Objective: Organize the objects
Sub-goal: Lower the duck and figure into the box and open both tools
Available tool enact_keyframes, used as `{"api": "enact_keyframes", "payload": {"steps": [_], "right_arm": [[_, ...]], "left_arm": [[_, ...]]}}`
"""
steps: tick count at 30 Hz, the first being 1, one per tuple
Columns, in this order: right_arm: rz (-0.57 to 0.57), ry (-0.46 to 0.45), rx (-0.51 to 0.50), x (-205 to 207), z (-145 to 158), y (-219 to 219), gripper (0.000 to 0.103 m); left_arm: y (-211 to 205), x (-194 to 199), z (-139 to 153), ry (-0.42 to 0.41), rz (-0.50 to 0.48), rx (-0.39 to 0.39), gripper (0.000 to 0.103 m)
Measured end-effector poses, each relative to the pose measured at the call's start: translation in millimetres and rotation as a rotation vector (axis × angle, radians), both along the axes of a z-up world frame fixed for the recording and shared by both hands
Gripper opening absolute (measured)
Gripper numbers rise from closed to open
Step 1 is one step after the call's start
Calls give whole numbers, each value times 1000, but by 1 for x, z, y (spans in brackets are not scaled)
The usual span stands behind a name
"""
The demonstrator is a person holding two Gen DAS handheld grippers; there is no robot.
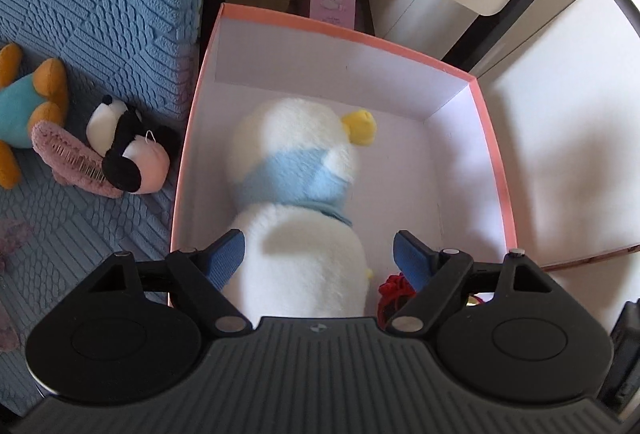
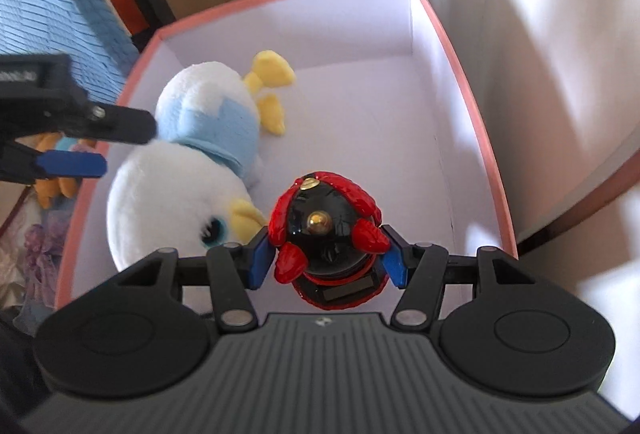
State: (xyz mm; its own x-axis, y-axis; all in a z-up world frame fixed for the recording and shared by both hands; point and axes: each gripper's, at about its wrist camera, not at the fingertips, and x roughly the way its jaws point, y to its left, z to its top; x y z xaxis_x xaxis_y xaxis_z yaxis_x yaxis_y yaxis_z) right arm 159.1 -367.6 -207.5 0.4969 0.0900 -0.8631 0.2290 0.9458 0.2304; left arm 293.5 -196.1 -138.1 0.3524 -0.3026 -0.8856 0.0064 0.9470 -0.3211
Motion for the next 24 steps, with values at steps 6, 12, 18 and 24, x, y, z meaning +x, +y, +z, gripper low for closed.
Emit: {"api": "enact_keyframes", "payload": {"steps": [6,12,18,24], "right_arm": [[-32,60,-7,1,-11,-2,60],[-66,99,18,-6,-17,-5,64],[-76,81,-11,-14,4,1,64],[-124,18,-42,-28,39,-1,69]], "left_arm": [[2,-1,6,26,3,-21,86],[4,-12,25,6,-18,-30,86],[16,-29,49,-25,1,-43,86],[29,-52,77,-61,-44,-72,86]]}}
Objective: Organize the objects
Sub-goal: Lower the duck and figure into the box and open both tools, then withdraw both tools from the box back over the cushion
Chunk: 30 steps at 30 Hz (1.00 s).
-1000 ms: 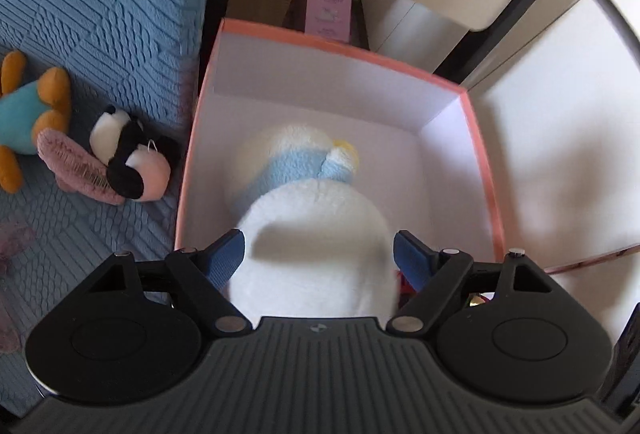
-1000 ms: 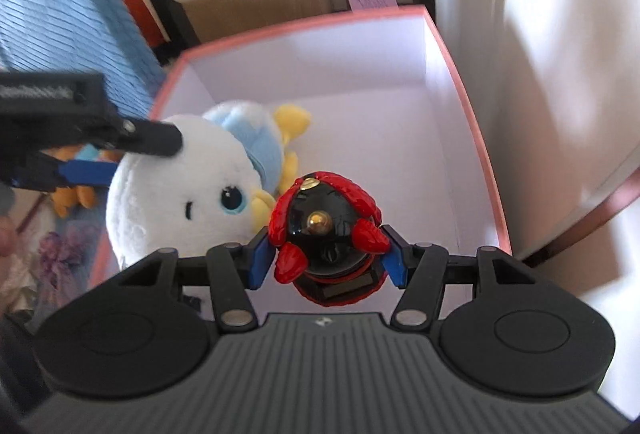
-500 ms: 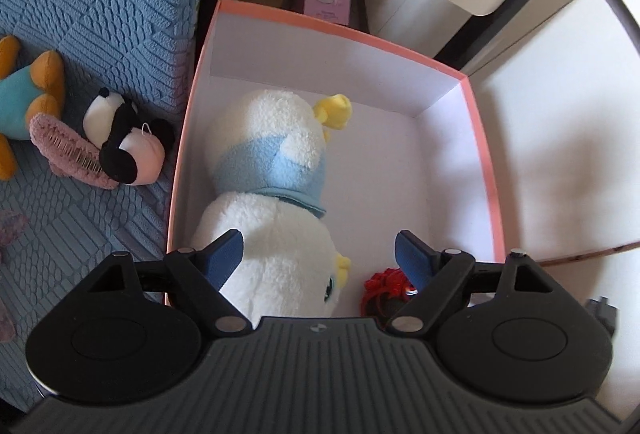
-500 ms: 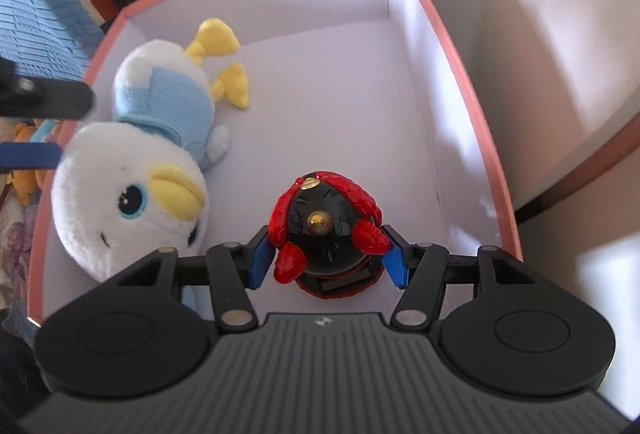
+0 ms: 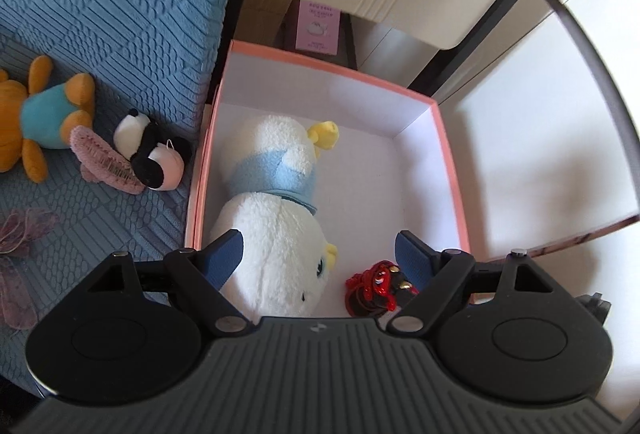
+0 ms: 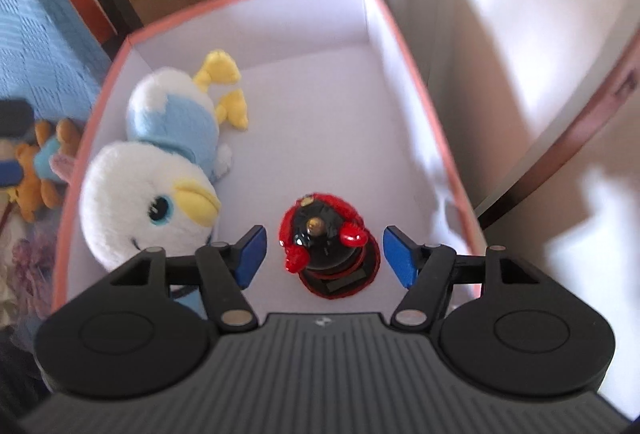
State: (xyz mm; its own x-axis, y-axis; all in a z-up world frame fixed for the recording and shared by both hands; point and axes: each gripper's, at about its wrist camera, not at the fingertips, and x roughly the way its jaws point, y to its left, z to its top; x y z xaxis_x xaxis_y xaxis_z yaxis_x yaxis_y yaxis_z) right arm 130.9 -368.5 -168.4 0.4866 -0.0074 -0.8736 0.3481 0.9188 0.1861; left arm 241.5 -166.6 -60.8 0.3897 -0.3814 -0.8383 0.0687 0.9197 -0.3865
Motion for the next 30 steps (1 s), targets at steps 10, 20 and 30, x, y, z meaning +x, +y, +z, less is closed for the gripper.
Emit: {"api": "enact_keyframes", "payload": {"steps": [10,20,30], "right_arm": [[-22,-112,5,-33,60,15,91],[-4,-207,31,-73,111,50,91],[46,-259,12,-103,142,95,91]], "left_arm": [[29,-53,46,-80,1,-31,86],[70,-109,79,-148,4,-66,86],[106,-160,97,-193,15,-88,86]]}}
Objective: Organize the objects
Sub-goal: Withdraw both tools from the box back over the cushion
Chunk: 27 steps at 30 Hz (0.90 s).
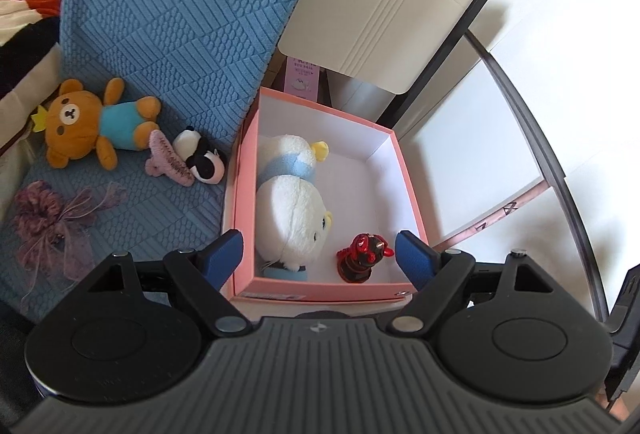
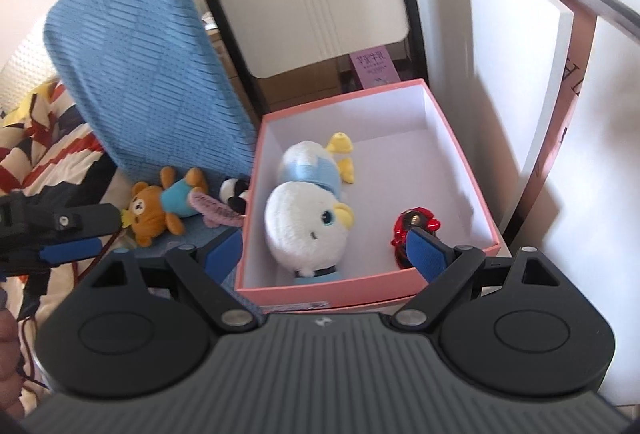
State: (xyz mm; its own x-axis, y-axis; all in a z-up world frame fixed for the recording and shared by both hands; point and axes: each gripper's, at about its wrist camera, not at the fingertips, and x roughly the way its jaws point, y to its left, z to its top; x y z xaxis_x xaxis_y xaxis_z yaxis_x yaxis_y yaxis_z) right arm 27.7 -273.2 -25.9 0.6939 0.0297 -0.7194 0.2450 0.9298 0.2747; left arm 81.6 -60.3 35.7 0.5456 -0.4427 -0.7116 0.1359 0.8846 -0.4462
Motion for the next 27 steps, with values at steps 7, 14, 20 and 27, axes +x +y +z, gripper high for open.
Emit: {"api": "enact_keyframes", "payload": {"steps": [7,14,20,27], "right_arm": [[24,-26,3,-19,8,31,91],[51,-43,3,-33,10,61,91],[83,-60,2,-40,7,86,91],[137,-63,-29,-30,-9,113,91]], "left_arm": [[27,-31,5,-29,8,-5,86],[53,-58,8,-67,14,5,86],[73,-74,2,-64,41,8,86],[99,-76,-21,-39,104,44,86]]}}
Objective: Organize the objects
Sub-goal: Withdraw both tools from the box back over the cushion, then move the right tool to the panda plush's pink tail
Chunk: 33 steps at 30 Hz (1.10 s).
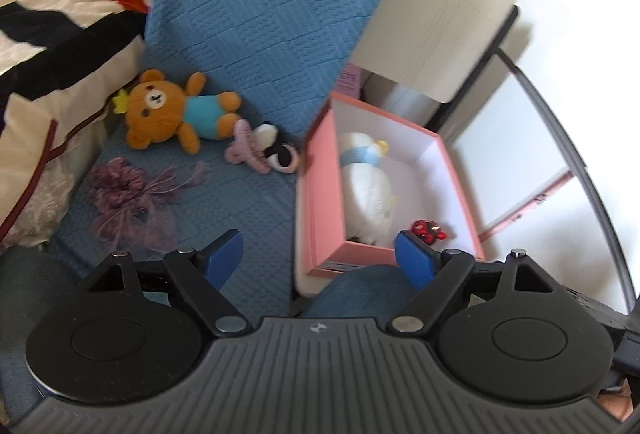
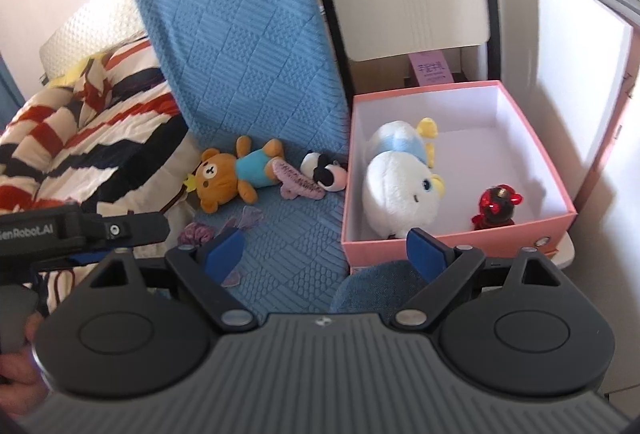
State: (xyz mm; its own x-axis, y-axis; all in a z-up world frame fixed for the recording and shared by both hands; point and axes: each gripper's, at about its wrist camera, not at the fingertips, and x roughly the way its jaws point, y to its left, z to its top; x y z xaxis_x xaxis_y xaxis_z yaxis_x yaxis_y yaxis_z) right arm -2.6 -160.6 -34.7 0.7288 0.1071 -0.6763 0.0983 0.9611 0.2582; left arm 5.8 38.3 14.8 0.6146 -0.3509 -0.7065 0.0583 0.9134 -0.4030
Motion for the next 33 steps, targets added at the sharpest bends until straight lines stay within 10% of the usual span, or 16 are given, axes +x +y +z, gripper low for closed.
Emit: {"api": "enact_keyframes", "payload": {"steps": [33], "right_arm": [[123,42,-112,124,-134,67,91]], "left_arm": [[101,120,-169,43,254,88,86]]}}
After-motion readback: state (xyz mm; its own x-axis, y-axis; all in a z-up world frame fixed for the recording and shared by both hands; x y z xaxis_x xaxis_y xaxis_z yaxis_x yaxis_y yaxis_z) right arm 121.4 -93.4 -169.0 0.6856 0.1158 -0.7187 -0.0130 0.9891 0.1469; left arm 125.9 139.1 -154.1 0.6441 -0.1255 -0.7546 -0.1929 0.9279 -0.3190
